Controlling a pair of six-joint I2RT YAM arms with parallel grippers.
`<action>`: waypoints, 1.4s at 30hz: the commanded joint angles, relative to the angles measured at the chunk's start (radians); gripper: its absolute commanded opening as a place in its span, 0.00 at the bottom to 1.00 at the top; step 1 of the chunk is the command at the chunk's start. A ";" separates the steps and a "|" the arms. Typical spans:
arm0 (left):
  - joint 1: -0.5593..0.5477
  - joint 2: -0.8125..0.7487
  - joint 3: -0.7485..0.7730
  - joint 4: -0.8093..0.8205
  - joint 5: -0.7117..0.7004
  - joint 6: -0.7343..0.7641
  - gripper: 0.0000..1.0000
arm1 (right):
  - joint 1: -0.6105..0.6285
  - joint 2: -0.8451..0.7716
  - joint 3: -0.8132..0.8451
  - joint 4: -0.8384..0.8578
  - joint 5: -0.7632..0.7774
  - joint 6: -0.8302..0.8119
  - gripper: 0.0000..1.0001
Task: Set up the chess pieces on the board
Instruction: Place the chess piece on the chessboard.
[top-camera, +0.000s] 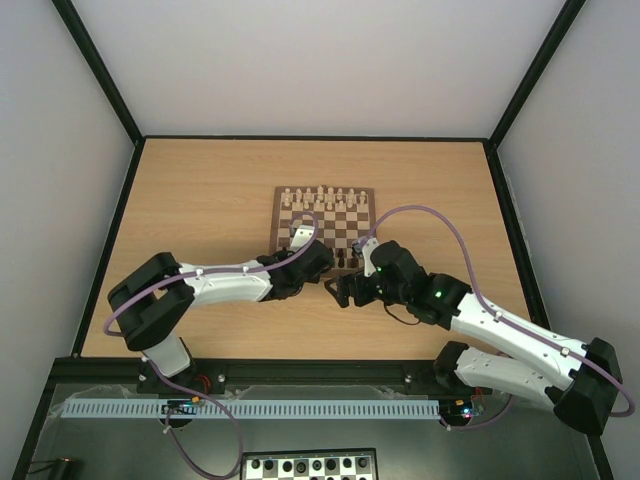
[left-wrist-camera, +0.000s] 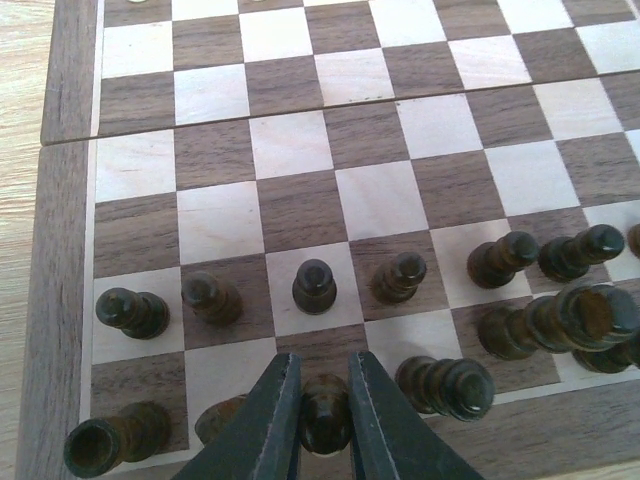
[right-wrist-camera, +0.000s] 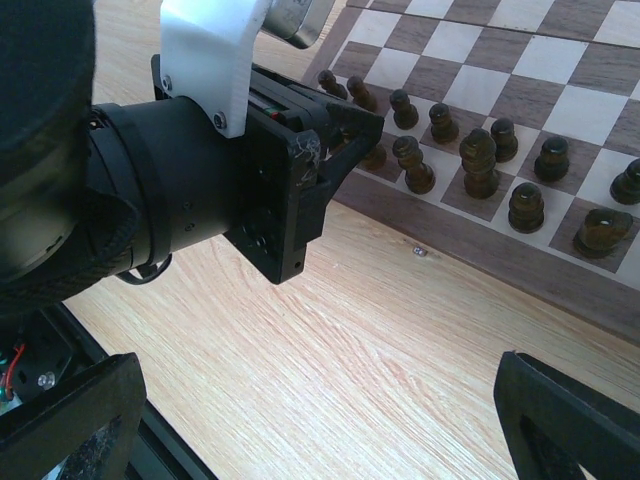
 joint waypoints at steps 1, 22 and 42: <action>0.008 0.021 -0.016 0.039 -0.011 0.023 0.07 | 0.002 0.008 -0.016 -0.021 0.013 -0.013 0.96; 0.017 0.029 -0.018 0.050 0.007 0.027 0.21 | 0.001 0.020 -0.015 -0.020 0.012 -0.014 0.96; -0.008 -0.060 -0.022 0.005 -0.038 0.016 0.35 | 0.001 0.025 -0.013 -0.018 0.004 -0.015 0.97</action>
